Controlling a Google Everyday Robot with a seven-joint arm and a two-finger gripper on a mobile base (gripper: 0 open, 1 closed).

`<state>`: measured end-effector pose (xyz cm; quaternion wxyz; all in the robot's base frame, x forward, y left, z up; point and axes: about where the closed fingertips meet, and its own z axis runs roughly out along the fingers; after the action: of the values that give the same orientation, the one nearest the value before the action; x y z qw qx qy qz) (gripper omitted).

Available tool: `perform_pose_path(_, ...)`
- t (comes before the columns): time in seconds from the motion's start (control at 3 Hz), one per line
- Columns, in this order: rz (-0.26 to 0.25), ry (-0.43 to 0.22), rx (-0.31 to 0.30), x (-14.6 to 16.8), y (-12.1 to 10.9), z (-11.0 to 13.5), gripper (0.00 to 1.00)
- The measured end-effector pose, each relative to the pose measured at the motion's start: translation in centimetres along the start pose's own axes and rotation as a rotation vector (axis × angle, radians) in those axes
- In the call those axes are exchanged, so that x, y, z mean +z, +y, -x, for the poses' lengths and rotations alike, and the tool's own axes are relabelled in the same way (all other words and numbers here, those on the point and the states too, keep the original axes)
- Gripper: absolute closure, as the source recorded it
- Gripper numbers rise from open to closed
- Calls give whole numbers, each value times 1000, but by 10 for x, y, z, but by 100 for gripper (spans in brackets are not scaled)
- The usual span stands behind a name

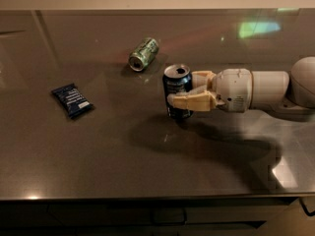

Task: Place pepsi can upright

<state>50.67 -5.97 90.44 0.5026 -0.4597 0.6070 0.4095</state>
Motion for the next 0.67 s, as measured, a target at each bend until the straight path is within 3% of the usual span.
perform_pose_path(0.33,15,-44,-12,-3,0,-6,100)
perform_pose_path(0.67,37,-75,-38,-6,1,-11,83)
